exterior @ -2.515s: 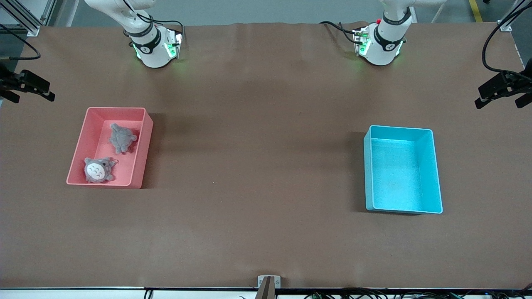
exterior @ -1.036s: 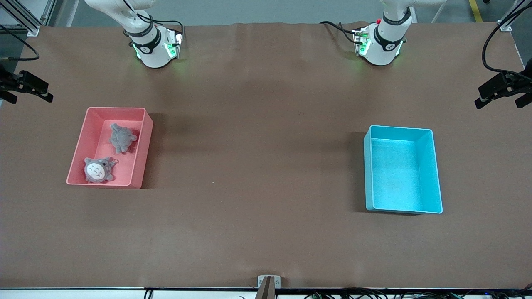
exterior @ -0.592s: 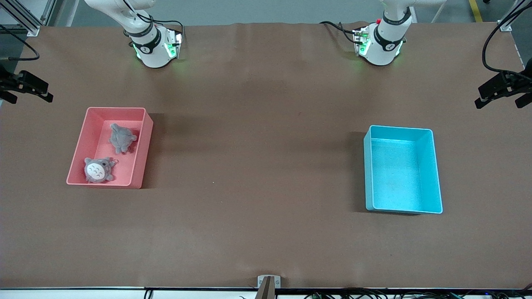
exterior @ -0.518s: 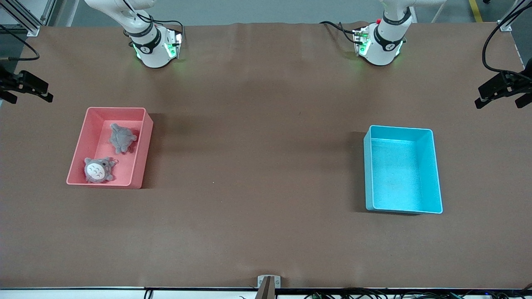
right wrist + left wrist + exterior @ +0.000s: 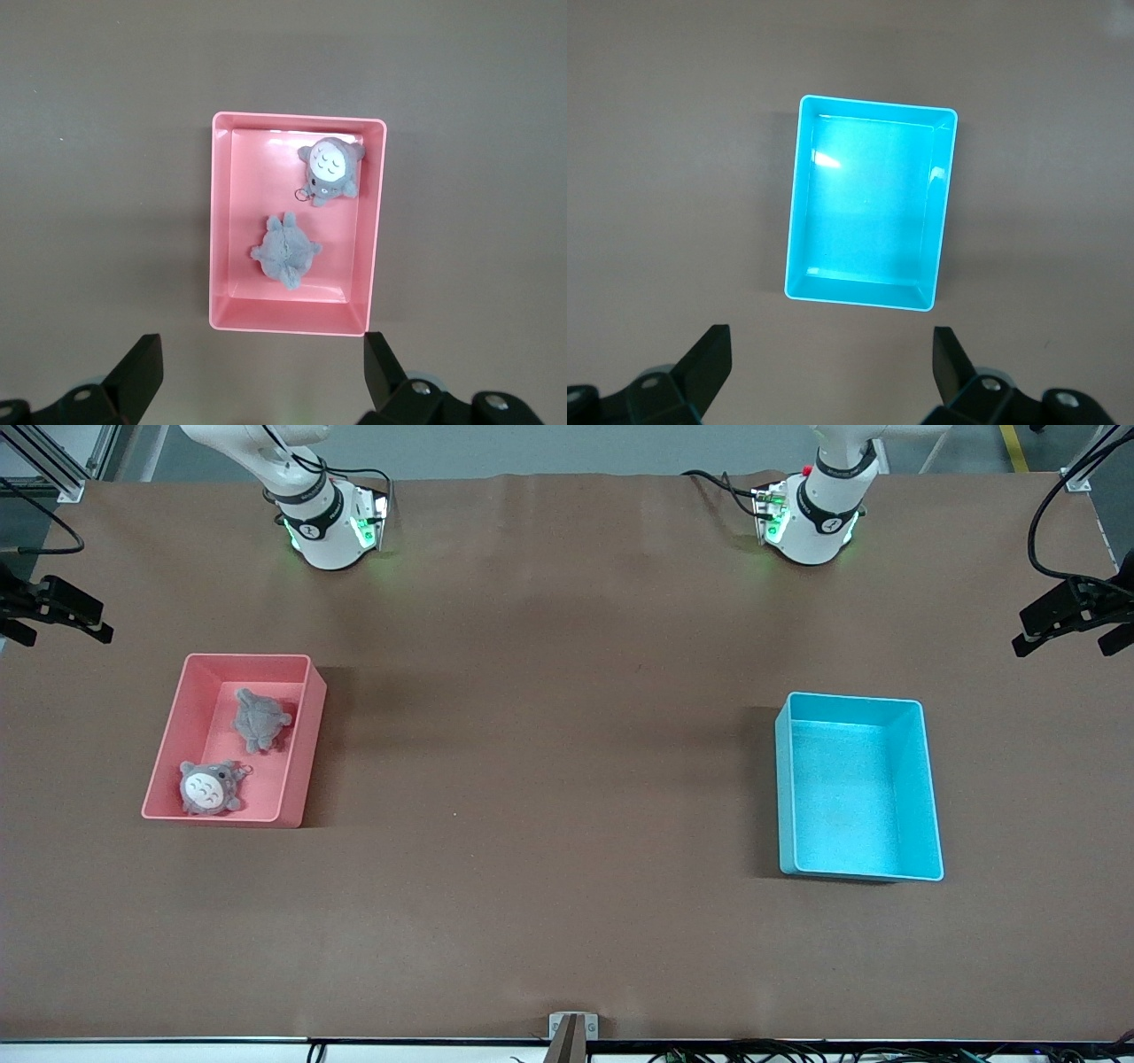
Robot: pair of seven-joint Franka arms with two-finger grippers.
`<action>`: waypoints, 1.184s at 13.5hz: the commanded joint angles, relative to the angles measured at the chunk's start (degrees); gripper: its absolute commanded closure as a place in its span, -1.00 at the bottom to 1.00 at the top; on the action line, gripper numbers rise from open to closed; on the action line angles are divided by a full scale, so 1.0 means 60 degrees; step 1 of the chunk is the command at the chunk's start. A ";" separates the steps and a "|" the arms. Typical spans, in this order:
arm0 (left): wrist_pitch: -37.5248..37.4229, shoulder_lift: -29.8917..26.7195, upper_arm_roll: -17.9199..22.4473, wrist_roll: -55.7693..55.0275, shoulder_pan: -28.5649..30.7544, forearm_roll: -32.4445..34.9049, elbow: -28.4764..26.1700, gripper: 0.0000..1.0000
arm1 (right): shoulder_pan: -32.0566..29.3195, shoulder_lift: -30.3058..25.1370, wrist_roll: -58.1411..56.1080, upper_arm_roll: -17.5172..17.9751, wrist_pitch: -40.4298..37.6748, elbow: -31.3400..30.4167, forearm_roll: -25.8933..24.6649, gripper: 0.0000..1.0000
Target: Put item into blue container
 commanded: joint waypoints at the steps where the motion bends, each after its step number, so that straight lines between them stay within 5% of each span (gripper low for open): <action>1: 0.0044 -0.0137 0.0006 0.0194 0.0023 -0.0164 -0.0014 -1.00 | 0.0013 -0.0356 -0.0004 0.0010 0.0083 -0.0350 -0.0134 -1.00; 4: 0.0044 -0.0123 0.0006 0.0194 0.0038 -0.0164 -0.0014 -1.00 | -0.0016 -0.0253 -0.0019 0.0010 -0.0020 -0.0015 -0.0149 -1.00; 12: 0.0044 -0.0123 0.0006 0.0194 0.0023 -0.0164 -0.0014 -1.00 | -0.0675 0.2292 -0.0106 -0.0063 0.1195 0.0514 -0.0134 -1.00; 16: 0.0044 -0.0137 0.0006 0.0194 0.0038 -0.0164 -0.0014 -1.00 | -0.0675 0.2312 0.0128 -0.0049 0.1676 -0.0916 0.0375 -1.00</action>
